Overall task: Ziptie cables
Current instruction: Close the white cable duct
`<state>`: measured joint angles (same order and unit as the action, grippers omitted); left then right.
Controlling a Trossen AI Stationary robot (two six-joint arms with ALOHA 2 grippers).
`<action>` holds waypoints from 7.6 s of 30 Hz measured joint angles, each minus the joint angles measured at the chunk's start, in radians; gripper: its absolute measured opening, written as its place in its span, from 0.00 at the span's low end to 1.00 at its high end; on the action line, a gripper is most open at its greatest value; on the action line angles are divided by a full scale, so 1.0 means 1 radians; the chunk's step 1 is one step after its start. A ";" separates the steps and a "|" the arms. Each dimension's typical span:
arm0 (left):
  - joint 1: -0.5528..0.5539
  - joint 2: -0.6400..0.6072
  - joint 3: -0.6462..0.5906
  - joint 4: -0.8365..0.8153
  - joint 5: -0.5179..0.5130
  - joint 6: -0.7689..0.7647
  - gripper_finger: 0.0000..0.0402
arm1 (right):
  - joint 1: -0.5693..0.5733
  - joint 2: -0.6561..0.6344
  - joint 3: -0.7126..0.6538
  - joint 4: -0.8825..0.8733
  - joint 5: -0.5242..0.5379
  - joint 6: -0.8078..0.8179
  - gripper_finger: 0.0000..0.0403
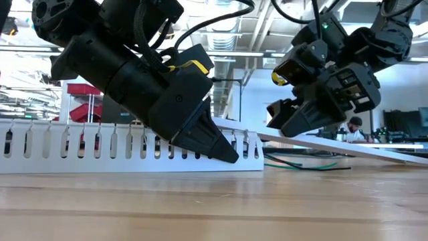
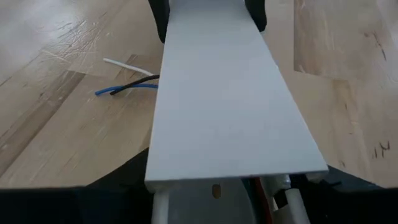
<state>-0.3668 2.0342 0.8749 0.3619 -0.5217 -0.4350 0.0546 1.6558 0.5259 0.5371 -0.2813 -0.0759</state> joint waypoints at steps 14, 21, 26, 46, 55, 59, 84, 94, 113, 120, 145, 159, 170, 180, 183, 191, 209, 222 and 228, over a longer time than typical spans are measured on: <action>0.000 0.000 0.000 0.001 0.000 -0.001 0.57 | -0.039 -0.137 0.000 -0.027 -0.018 -0.007 0.40; 0.000 0.000 0.000 0.010 0.000 -0.013 0.57 | -0.071 -0.100 0.000 -0.086 -0.016 -0.050 0.24; 0.000 0.000 0.000 0.008 0.013 -0.044 0.57 | -0.058 -0.199 0.001 -0.265 -0.244 0.139 0.23; 0.055 -0.014 0.105 -0.144 0.288 -0.059 0.63 | 0.384 -0.606 0.000 -0.821 0.253 0.633 0.18; 0.073 -0.045 0.168 -0.228 0.372 -0.029 0.72 | 0.403 -0.604 0.000 -0.834 0.211 0.679 0.45; 0.086 -0.067 0.216 -0.322 0.389 -0.029 0.73 | 0.417 -0.604 0.000 -0.840 0.216 0.700 0.53; 0.006 -0.346 0.446 -0.580 0.184 0.078 0.74 | 1.069 -0.419 0.304 -1.435 0.157 1.015 0.37; -0.134 -0.312 0.448 -0.567 0.042 -0.022 0.74 | 1.085 -0.070 0.432 -1.190 0.213 0.849 0.36; -0.272 -0.264 0.447 -0.628 -0.048 -0.207 0.74 | 1.151 0.084 0.499 -1.139 0.183 0.852 0.35; -0.298 -0.265 0.447 -0.630 -0.049 -0.284 0.74 | 1.109 0.176 0.505 -0.954 0.211 0.907 0.35; -0.381 -0.265 0.447 -0.642 -0.119 -0.346 0.74 | 0.405 -0.040 0.612 -0.928 0.463 0.543 0.30; -0.389 -0.265 0.447 -0.774 -0.145 -0.435 0.74 | 0.484 -0.059 0.608 -1.312 0.263 0.216 0.40; -0.386 -0.265 0.447 -0.875 -0.170 -0.471 0.74 | 0.574 0.139 0.608 -1.195 0.321 0.188 0.41; -0.386 -0.265 0.447 -0.872 -0.174 -0.500 0.74 | 0.582 0.232 0.612 -1.182 0.394 0.218 0.35; -0.389 -0.265 0.447 -0.873 -0.161 -0.505 0.74 | 0.584 0.215 0.608 -1.180 0.359 0.220 0.35; -0.392 -0.265 0.447 -0.880 -0.164 -0.505 0.74 | 0.590 0.074 0.608 -1.249 0.452 0.254 0.35; -0.391 -0.265 0.447 -0.892 -0.167 -0.531 0.74 | 0.524 0.139 0.457 -1.098 0.409 0.233 0.32; -0.391 -0.265 0.447 -0.895 -0.168 -0.542 0.74 | 0.464 0.134 0.465 -1.080 0.345 0.443 0.01; -0.391 -0.265 0.447 -0.896 -0.192 -0.468 0.74 | 0.484 0.079 0.529 -1.085 0.293 0.513 0.00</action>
<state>-0.7582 1.7691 1.3220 -0.5338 -0.7137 -0.9029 0.5382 1.7353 1.0553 -0.5477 0.0118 0.4371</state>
